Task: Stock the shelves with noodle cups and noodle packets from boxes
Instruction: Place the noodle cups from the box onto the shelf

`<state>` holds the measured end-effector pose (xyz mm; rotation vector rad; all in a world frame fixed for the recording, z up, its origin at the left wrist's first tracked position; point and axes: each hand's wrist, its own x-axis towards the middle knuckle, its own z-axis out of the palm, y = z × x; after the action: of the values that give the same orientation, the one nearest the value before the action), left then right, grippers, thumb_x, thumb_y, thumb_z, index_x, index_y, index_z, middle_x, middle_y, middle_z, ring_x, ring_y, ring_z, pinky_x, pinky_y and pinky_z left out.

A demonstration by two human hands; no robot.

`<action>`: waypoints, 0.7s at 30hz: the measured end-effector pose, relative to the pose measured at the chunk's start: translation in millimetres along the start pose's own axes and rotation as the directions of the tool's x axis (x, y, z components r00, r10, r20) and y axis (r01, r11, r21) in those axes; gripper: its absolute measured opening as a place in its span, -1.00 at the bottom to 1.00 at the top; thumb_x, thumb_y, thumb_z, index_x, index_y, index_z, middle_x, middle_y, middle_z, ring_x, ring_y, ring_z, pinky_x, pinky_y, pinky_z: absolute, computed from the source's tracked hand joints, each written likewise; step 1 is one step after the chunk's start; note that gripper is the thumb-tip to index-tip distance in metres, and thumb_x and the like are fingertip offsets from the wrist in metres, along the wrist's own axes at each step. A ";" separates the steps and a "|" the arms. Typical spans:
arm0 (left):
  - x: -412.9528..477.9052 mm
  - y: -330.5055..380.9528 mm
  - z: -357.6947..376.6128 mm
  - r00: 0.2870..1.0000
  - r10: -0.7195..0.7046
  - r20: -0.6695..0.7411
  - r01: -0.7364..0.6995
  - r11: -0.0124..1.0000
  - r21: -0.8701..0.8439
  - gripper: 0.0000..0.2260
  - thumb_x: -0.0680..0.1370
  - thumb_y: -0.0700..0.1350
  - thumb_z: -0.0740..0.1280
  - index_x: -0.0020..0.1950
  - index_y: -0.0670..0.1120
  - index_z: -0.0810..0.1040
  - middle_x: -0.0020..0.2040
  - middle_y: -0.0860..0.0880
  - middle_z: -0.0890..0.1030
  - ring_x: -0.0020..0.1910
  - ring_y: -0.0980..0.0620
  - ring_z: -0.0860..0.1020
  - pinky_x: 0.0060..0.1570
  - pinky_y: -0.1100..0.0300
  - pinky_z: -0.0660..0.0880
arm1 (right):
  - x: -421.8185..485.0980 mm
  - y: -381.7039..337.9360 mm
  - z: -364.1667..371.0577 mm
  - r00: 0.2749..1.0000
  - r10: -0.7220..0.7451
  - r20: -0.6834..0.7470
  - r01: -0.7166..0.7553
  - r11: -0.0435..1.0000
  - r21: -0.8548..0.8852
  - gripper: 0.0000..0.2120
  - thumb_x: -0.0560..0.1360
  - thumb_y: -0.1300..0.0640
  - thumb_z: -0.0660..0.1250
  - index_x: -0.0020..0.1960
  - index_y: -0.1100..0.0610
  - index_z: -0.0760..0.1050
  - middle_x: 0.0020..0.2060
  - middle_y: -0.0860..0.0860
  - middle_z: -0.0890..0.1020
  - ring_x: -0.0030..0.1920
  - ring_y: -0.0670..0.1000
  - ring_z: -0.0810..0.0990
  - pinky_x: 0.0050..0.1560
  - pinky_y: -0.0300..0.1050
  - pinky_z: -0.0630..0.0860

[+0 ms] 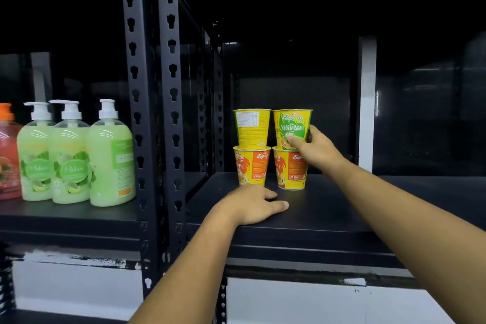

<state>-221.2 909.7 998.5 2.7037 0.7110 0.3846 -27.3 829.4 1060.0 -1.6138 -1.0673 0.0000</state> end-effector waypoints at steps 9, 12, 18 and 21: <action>-8.8 6.6 -4.9 1.000 0.017 -0.018 -0.018 0.999 -0.026 -0.50 0.61 0.27 0.31 0.47 0.05 0.54 0.48 0.05 0.50 0.44 0.02 0.44 0.32 0.15 0.37 | -89.6 4.0 -26.1 0.949 0.063 0.308 0.068 0.915 -0.398 -0.20 0.63 -0.08 0.34 0.66 -0.17 -0.12 0.60 -0.06 0.27 0.54 0.08 0.33 0.44 -0.05 0.29; -11.9 8.8 -5.8 0.999 0.027 -0.018 -0.028 0.999 -0.035 -0.56 0.62 0.24 0.30 0.43 0.07 0.57 0.44 0.06 0.53 0.40 0.02 0.47 0.21 0.20 0.36 | -109.8 7.5 -37.3 0.904 0.135 0.406 0.129 0.818 -0.560 -0.33 0.63 -0.17 0.29 0.65 -0.16 0.07 0.59 -0.06 0.29 0.52 0.04 0.34 0.42 -0.12 0.29; -15.7 11.6 -7.5 0.999 0.037 -0.020 -0.038 0.999 -0.022 -0.60 0.63 0.21 0.31 0.41 0.09 0.59 0.43 0.08 0.55 0.39 0.04 0.47 0.18 0.23 0.32 | -133.2 7.1 -47.7 0.853 0.189 0.486 0.232 0.696 -0.680 -0.48 0.69 -0.25 0.05 0.60 -0.14 0.25 0.57 -0.15 0.32 0.53 -0.03 0.32 0.50 -0.06 0.27; -17.7 10.6 -7.9 0.999 0.041 -0.023 -0.042 0.999 -0.026 -0.58 0.61 0.22 0.34 0.42 0.10 0.59 0.46 0.10 0.52 0.43 0.06 0.44 0.25 0.24 0.29 | -144.8 9.5 -44.0 0.905 0.106 0.412 0.269 0.607 -0.747 -0.52 0.69 -0.25 -0.02 0.56 -0.18 0.30 0.51 -0.15 0.41 0.45 0.00 0.43 0.39 0.02 0.44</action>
<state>-234.1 893.7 1006.6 2.6972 0.6522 0.4316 -83.7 705.3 993.7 -2.4516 -1.6266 -0.2385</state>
